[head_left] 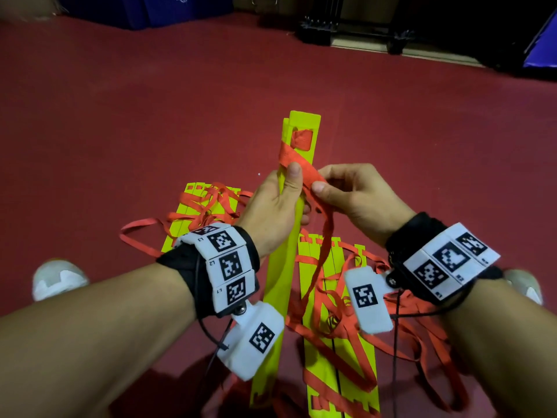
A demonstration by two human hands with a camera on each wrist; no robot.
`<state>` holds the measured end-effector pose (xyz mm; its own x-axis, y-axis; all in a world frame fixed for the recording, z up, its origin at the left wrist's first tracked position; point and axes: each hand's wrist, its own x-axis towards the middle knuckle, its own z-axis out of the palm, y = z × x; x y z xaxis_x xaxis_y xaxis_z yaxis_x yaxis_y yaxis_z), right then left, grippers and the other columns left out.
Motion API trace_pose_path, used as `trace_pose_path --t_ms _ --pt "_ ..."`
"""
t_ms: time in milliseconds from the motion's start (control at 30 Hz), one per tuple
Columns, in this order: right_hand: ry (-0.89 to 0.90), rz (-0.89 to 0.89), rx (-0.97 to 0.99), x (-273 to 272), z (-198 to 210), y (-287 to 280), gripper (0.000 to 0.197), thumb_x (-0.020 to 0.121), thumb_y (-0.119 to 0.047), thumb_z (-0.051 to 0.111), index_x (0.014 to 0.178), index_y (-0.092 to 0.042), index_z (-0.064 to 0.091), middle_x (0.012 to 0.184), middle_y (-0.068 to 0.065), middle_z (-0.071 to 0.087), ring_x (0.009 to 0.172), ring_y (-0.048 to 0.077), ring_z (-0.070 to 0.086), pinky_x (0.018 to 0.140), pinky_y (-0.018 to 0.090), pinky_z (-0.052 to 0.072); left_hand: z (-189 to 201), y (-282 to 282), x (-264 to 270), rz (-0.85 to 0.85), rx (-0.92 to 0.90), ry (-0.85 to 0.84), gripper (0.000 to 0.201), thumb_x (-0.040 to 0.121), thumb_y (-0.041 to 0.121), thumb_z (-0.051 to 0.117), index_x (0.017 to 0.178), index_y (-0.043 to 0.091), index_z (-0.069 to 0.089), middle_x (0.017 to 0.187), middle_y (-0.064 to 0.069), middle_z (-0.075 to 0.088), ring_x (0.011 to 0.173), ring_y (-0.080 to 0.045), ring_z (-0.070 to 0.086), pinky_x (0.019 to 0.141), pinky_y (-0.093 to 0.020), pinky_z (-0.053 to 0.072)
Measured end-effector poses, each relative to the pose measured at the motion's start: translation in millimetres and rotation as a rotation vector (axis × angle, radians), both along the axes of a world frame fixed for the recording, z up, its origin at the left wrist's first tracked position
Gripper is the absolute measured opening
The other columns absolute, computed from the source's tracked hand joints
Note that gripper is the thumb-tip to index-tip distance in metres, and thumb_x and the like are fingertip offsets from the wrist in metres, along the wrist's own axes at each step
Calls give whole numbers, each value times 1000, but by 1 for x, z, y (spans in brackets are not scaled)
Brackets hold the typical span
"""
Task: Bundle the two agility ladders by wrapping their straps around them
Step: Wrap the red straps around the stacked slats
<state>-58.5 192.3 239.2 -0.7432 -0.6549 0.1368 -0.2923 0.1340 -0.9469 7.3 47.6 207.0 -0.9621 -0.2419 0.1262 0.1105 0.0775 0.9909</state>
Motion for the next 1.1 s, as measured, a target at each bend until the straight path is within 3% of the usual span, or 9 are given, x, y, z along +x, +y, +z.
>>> trace_pose_path --t_ms 100,167,267,433,600,800,867,967,1100 --pt "100 -23 98 -2 3 3 22 102 -10 54 81 -10 59 71 6 64 67 23 60 69 56 54 3 1 2 -20 17 -17 61 84 73 53 107 17 61 75 1 64 67 -18 65 69 -40 57" --pt "109 -6 127 -1 5 3 21 105 -15 49 86 -7 56 75 12 66 68 29 62 67 58 53 5 2 4 -16 48 -1 49 82 65 66 102 21 65 72 4 67 67 -18 64 64 -36 54" --pt "94 13 86 1 8 3 20 106 -16 47 87 -13 53 64 1 60 55 16 55 50 35 45 7 2 6 -31 56 49 38 75 54 78 95 23 68 75 -1 71 64 -15 62 60 -32 51" --pt "164 83 -62 -1 10 3 9 95 -19 58 102 -23 57 67 -9 59 63 7 51 60 18 43 9 2 6 -45 49 39 45 69 22 92 106 19 67 77 8 71 60 -7 61 59 -29 51" --pt "160 147 -63 4 11 0 22 97 -15 57 119 -19 59 79 -18 63 60 -1 48 58 16 40 12 4 6 -138 -17 -117 59 61 14 64 116 8 44 77 -6 52 56 -17 53 55 -38 46" --pt "24 133 -105 6 8 -2 15 89 -20 63 100 -16 54 73 -12 63 53 2 49 47 18 36 15 13 16 -207 196 -195 82 55 4 54 134 -11 35 99 -23 56 73 -22 60 65 -37 51" --pt "-57 148 -164 7 7 -3 19 88 -16 62 103 -12 51 70 -11 64 50 0 45 45 17 33 15 14 16 -191 209 -191 74 57 2 54 129 -10 47 102 -29 62 84 -26 60 73 -38 48" --pt "-62 124 -187 8 5 -4 20 89 -14 62 107 -9 56 71 -9 62 51 3 39 45 17 31 18 15 16 -194 185 -151 40 74 0 59 114 -1 60 86 -6 69 78 -13 62 71 -24 48" --pt "-38 -20 -159 6 2 -4 15 94 -6 64 106 3 60 65 2 53 46 2 37 44 17 32 12 8 15 -130 51 -127 24 92 4 65 116 0 64 97 -12 70 88 -20 63 81 -35 51"
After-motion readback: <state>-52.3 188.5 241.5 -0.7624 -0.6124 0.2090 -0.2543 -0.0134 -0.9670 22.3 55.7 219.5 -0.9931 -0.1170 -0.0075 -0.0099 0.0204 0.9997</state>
